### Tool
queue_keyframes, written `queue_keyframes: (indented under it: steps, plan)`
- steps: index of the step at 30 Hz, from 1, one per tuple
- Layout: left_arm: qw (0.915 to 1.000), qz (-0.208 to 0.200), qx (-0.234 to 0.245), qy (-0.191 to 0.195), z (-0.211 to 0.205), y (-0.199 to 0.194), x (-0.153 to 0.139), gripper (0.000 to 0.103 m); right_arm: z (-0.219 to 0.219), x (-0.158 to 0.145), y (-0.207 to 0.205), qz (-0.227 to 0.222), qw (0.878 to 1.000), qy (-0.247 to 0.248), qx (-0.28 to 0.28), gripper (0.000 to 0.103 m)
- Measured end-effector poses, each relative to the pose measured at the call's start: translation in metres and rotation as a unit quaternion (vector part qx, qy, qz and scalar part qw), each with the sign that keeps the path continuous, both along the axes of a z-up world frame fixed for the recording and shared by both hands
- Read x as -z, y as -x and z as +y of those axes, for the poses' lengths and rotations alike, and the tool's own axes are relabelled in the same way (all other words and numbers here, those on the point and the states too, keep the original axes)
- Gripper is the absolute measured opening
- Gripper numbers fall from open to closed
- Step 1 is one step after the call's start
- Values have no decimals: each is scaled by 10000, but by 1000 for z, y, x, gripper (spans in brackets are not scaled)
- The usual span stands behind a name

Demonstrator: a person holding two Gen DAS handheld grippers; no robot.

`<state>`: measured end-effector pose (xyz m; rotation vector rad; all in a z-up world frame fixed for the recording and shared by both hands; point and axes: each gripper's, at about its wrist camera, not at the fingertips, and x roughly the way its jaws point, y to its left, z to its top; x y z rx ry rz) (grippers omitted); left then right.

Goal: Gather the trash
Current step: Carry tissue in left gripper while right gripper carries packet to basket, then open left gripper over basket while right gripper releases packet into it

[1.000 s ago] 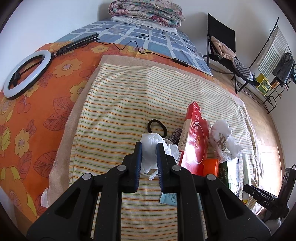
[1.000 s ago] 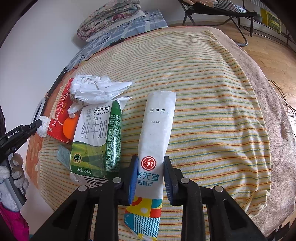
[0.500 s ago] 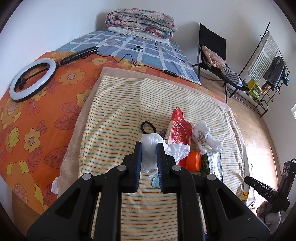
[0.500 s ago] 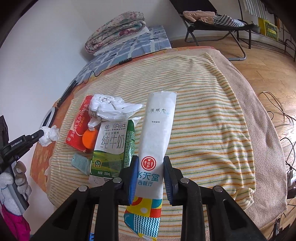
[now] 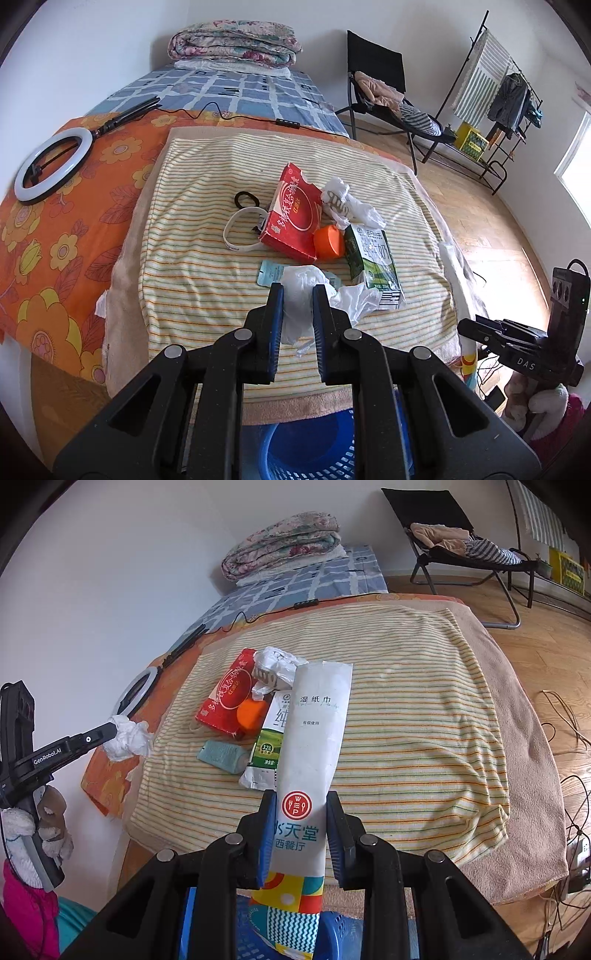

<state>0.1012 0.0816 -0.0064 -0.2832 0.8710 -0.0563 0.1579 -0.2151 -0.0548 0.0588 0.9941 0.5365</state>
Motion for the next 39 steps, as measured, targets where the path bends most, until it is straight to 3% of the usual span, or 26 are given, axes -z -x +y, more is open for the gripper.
queue_keyframes:
  steps: [15,24,34,36,38,39]
  plan:
    - [9942,472,866,-439,-73,75,54,14,25,25,85,48,9960,314,-833,26]
    - [9894,859,1085,-447,-88,88,88,14,30,53,96,329,9943,380,-939,26]
    - [9858,1103,1140,-549,-92,90,107,14,34,69,101,415,9924,553,-1019,28]
    - [9848,1166,1160,-549,-93,89,110,19,34,72,100,459,9920,583,-1023,28]
    - [9838,1216,1187,-568,-95,88,113,35,34,75,100,494,9918,604,-1010,29]
    - [9839,1196,1187,-592,-97,88,113,39,34,76,100,503,9918,606,-1004,29]
